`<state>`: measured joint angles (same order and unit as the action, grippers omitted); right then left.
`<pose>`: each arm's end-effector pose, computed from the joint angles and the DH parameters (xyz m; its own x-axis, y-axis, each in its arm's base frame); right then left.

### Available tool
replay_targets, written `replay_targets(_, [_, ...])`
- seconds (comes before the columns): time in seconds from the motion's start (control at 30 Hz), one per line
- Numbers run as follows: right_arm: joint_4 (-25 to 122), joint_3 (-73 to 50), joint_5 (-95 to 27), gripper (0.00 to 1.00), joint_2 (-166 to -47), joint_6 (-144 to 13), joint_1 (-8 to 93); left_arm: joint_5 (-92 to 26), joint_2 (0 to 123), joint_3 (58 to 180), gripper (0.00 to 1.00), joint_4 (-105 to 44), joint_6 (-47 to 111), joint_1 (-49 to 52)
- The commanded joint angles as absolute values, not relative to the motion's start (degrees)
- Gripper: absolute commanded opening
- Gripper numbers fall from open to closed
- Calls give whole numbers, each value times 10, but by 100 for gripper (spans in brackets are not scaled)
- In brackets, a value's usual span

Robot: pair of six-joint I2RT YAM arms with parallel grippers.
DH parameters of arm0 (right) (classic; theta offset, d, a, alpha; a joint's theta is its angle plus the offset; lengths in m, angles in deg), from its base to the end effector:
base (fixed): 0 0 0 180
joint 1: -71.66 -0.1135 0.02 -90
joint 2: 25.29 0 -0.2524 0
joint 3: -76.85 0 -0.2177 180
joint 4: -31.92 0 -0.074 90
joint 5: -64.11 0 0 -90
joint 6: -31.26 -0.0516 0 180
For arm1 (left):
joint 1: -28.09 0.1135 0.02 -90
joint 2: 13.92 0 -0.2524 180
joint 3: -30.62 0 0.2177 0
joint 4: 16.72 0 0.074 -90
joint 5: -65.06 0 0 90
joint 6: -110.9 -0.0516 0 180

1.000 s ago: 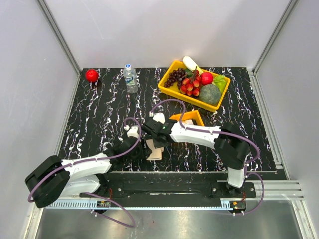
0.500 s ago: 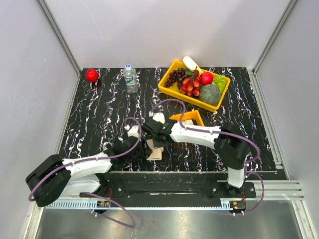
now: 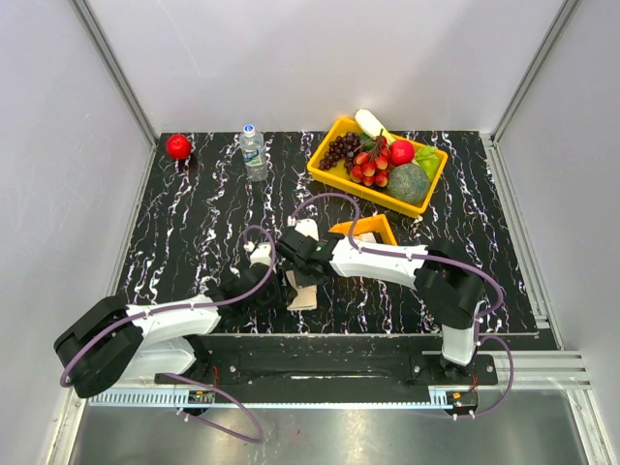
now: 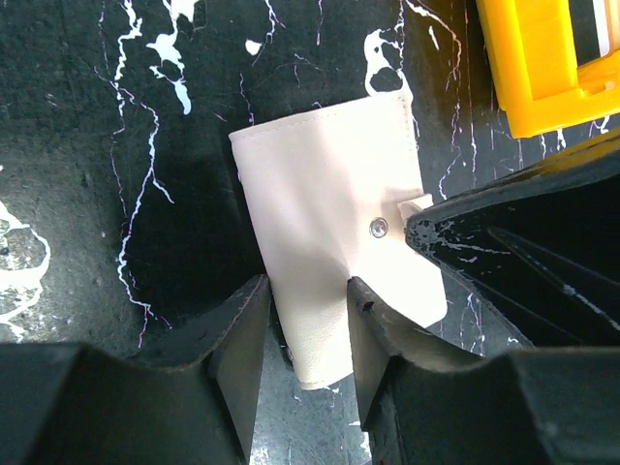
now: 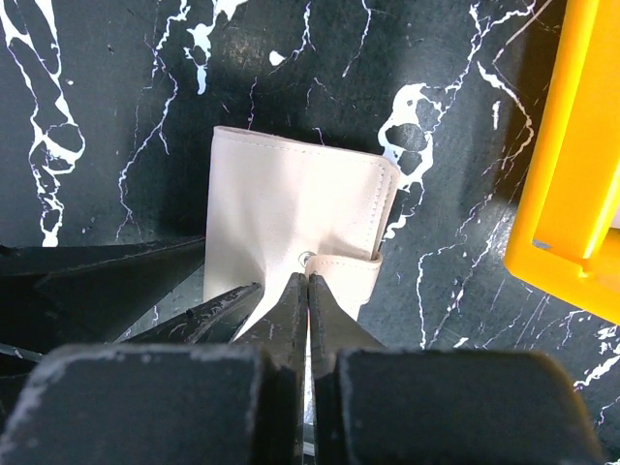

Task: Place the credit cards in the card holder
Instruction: Close the card holder at the center of the board.

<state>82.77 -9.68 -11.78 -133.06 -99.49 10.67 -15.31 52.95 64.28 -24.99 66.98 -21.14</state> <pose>0.1856 0.3088 0.1875 -0.8546 -0.2357 -0.4628 -0.3176 0.9422 0.1067 0.1349 -0.1432 0.1437 -0.7789 -0.1842 -0.5995 0.1496 0.8738 -0.4628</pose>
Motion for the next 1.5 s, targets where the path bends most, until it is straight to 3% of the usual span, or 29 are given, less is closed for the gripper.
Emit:
replay_targets(0.0, [807, -90, -136, 0, -1341, -987, 106, -165, 544, 646, 42, -274, 662, -210])
replay_targets(1.47, [828, -66, -131, 0, -1371, -977, 110, -164, 540, 644, 41, -275, 660, -212])
